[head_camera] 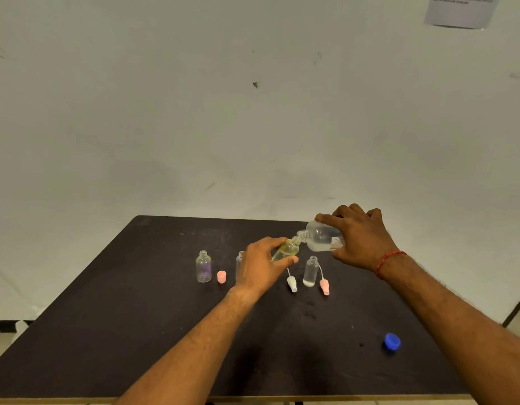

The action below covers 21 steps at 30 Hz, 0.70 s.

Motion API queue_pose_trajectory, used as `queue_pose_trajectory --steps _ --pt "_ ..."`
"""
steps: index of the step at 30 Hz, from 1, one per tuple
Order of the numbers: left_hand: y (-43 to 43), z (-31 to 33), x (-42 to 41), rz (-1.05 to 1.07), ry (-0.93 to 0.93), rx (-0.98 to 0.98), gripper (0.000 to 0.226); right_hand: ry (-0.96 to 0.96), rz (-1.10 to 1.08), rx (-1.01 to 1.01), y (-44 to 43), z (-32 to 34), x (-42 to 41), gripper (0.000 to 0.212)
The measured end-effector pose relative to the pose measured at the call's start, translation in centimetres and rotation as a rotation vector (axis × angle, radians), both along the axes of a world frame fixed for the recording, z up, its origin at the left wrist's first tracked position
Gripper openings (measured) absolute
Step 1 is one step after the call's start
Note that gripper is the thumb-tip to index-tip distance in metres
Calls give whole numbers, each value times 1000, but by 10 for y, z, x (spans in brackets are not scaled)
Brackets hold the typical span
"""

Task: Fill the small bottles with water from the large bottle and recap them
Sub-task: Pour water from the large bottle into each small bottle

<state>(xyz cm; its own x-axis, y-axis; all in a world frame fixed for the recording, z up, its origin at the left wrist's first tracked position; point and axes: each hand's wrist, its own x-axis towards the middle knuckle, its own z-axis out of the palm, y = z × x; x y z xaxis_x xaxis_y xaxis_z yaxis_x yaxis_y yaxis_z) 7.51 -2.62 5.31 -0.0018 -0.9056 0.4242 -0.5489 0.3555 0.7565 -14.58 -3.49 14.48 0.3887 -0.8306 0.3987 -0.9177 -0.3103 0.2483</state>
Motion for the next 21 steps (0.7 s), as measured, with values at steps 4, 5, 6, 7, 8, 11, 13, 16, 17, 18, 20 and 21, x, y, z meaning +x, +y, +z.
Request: queue_pose_trajectory --steps 4,5,6,7,8,11,13,16,17,18,20,21 --pt "2 2 0 -3 8 -2 51 2 6 -9 1 1 0 72" --pt "2 2 0 -3 12 -1 51 0 7 -8 1 1 0 72" --pt "3 2 0 -4 16 -1 50 1 5 -6 1 1 0 72" --pt "3 3 0 -5 20 -1 49 6 2 -5 1 1 0 73" --pt "3 3 0 -5 23 -2 48 9 2 -5 0 1 0 73" --pt "3 2 0 -6 23 5 49 0 10 -7 0 1 0 72" --pt "3 2 -1 -4 16 7 50 4 5 -5 1 1 -1 72" --pt "3 3 -1 -13 13 7 48 8 -3 0 1 1 -1 72" --pt "4 3 -1 -16 12 7 47 7 -4 2 1 1 -1 73" --pt "4 2 -1 -15 11 7 47 6 -5 4 1 0 -1 73" --pt "3 2 -2 -14 13 9 48 5 -7 8 1 0 -2 73" --pt "4 2 -2 -14 14 9 48 7 -8 10 1 0 -2 73"
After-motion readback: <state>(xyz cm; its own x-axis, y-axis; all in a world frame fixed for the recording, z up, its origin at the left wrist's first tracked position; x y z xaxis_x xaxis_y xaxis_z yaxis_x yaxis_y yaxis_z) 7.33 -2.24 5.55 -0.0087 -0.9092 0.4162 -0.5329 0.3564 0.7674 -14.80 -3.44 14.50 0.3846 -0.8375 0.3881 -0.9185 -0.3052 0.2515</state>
